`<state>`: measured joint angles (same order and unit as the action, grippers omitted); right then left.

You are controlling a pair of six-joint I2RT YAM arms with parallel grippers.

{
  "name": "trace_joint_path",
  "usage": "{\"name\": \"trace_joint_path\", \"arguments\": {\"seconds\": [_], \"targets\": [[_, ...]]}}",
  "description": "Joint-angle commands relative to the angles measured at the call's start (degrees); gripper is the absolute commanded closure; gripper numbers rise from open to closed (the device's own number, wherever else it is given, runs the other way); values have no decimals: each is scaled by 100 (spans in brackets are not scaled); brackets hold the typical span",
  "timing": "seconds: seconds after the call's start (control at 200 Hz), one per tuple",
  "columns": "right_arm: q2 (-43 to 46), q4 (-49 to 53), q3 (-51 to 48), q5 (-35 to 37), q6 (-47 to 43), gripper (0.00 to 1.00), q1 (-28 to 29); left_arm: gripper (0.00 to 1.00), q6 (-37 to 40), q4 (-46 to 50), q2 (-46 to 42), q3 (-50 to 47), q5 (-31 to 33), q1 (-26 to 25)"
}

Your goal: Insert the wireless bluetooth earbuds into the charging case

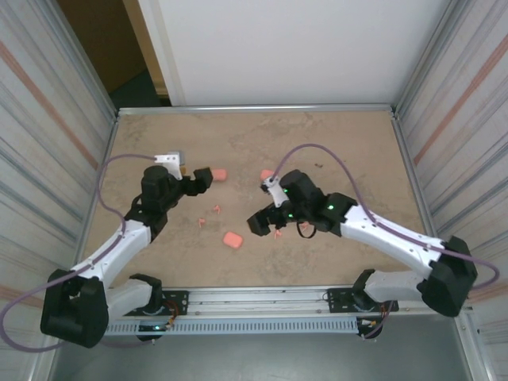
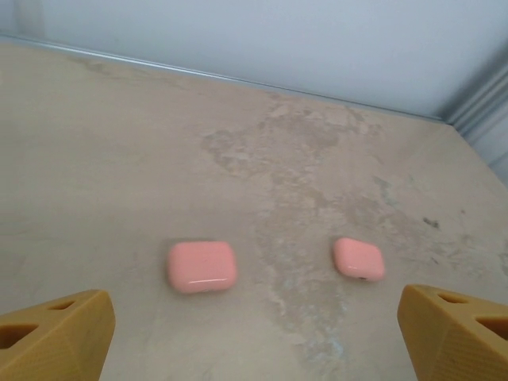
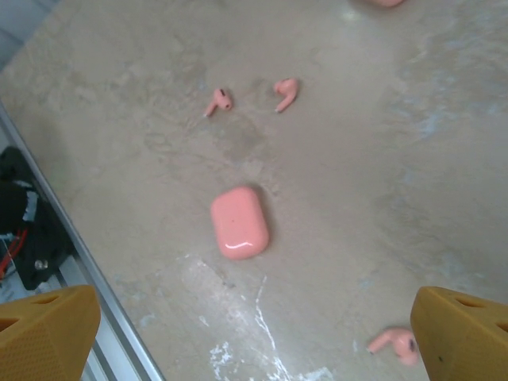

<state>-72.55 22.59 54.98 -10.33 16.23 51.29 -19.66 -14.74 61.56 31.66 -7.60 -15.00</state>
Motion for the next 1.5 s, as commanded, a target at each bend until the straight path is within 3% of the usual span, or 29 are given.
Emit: {"name": "trace_joint_path", "arguments": {"seconds": [0.0, 0.246, 0.832, 1.493], "targets": [[-478, 237, 406, 266, -340, 1, 266, 7, -186, 84, -330, -209, 136, 237], [-1595, 723, 1032, 541, -783, 5, 677, 4, -269, 390, -847, -566, 141, 596], [-3479, 1180, 2150, 1057, -1532, 12, 1189, 3, -310, 577, -918, -618, 107, 639], [-4183, 1310, 2403, 1071, -1558, 22, 1285, 3, -380, 586, -782, -582, 85, 639]]}}
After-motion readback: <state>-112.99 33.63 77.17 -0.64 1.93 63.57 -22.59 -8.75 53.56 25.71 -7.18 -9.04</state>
